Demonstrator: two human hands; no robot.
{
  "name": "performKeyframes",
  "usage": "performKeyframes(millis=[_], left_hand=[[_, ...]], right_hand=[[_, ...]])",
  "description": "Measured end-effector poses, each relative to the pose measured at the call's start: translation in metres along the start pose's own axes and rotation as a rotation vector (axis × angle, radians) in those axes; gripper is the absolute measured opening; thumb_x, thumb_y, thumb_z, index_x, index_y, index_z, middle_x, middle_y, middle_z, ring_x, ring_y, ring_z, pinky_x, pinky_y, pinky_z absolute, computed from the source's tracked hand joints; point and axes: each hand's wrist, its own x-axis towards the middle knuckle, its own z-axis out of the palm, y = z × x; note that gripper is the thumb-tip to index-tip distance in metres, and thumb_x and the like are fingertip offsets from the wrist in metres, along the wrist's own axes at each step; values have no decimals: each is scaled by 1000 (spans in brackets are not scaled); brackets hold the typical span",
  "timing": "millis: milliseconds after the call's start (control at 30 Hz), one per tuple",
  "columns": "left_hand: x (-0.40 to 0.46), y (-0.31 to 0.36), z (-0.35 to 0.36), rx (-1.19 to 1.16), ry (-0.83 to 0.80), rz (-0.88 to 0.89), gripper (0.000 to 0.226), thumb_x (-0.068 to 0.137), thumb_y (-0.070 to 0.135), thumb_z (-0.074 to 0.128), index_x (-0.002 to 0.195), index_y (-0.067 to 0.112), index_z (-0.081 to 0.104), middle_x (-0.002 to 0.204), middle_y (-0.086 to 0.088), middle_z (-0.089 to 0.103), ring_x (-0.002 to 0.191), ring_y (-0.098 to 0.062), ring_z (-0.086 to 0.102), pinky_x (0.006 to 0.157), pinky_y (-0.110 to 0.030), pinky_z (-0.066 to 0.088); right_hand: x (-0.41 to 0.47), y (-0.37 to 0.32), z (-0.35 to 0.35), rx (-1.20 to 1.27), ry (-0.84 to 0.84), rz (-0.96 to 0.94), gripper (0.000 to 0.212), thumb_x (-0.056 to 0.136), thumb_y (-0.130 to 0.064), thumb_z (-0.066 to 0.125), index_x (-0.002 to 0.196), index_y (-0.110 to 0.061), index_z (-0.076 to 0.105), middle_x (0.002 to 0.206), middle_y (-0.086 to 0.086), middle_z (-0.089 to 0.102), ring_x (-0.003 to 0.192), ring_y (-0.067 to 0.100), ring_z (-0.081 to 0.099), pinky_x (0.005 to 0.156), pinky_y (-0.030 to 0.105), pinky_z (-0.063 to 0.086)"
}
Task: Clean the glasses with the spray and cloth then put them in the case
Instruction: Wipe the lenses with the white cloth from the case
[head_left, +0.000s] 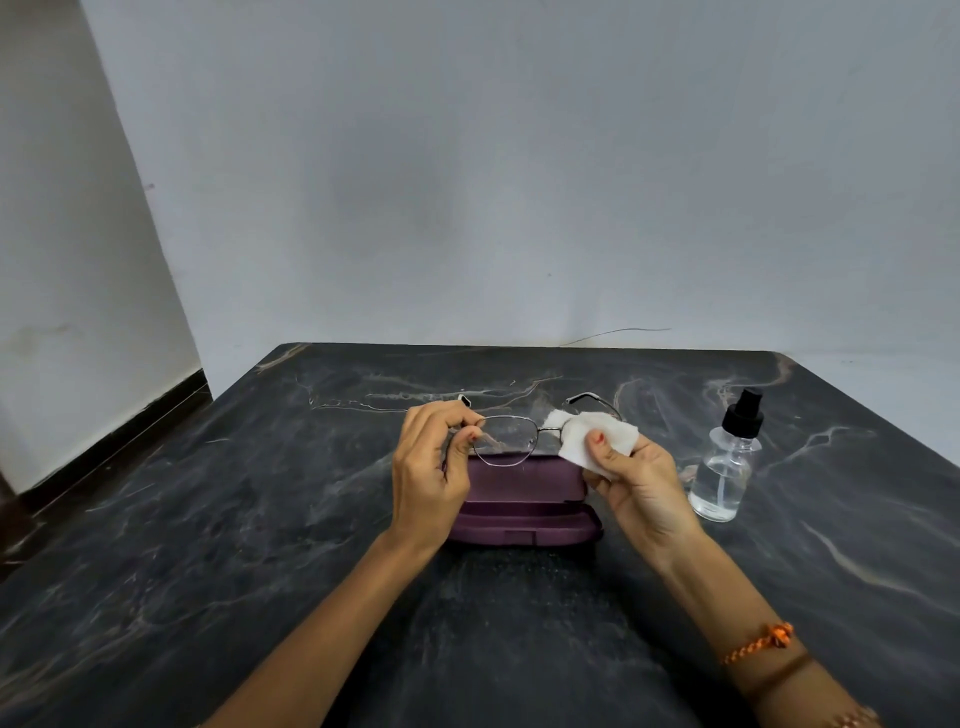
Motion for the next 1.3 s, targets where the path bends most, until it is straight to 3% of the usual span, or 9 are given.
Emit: performKeyframes(millis=[167, 400, 600, 733, 867, 1000, 1067, 1167, 1300], left_hand=[[1, -1, -1, 0, -1, -7, 20, 85, 13, 51, 80, -3, 62, 80, -1, 56, 81, -11, 49, 74, -16, 40], [-2, 0, 3, -44, -26, -35, 20, 83, 12, 48, 79, -3, 62, 79, -1, 56, 80, -9, 48, 72, -15, 40], [-4, -1, 4, -63, -34, -55, 22, 84, 14, 49, 80, -2, 63, 80, 0, 57, 79, -11, 50, 71, -16, 42], [-4, -2, 2, -60, -27, -49, 23, 84, 15, 50, 80, -4, 64, 79, -1, 58, 79, -10, 51, 72, -15, 42], [-1, -1, 2, -57, -16, -36, 27, 86, 20, 51, 79, -4, 63, 80, -1, 58, 80, -9, 50, 73, -13, 40], [0, 1, 0, -64, -3, -34, 41, 89, 31, 44, 79, -3, 63, 80, -3, 59, 81, -10, 50, 74, -15, 41], [1, 2, -1, -63, 8, -31, 41, 89, 32, 43, 80, -3, 63, 80, -2, 58, 80, -10, 50, 73, -16, 41], [2, 2, -1, -52, 21, -40, 35, 88, 26, 47, 81, -4, 63, 80, -2, 58, 80, -10, 50, 73, -14, 40], [1, 1, 0, -27, 42, -90, 11, 82, 3, 55, 81, -4, 64, 79, -4, 59, 80, -11, 51, 74, -11, 41]], right_hand=[[0, -3, 0, -30, 46, -4, 18, 70, -20, 60, 85, -12, 66, 74, -2, 74, 63, 4, 66, 49, 13, 47], [-3, -2, 5, 134, 85, 5, 25, 68, -16, 58, 92, -10, 61, 73, -2, 72, 61, 6, 67, 49, 14, 50], [-3, 2, 5, 234, 77, 14, 19, 76, -7, 55, 94, -11, 60, 73, -3, 72, 64, 6, 67, 55, 15, 52], [-3, -2, 3, 151, 17, -8, 28, 68, -11, 57, 96, -9, 60, 73, -3, 73, 66, 5, 67, 57, 16, 53], [-1, -3, -1, 75, -3, -13, 25, 68, -10, 58, 92, -9, 63, 74, -1, 75, 69, 6, 68, 60, 15, 54], [-3, -6, -1, -122, -10, -83, 15, 66, -17, 62, 73, -15, 74, 72, -6, 75, 69, 2, 68, 57, 12, 51], [-3, -7, -1, -194, 10, -111, 16, 64, -18, 64, 78, -14, 71, 72, -7, 75, 69, 2, 68, 57, 11, 51], [-3, -8, -2, -218, 60, -122, 24, 59, -18, 68, 82, -14, 68, 70, -7, 75, 67, 3, 69, 56, 12, 51], [-5, -9, 2, -194, 91, -152, 28, 55, -16, 70, 83, -13, 67, 70, -7, 75, 67, 5, 70, 57, 13, 53]])
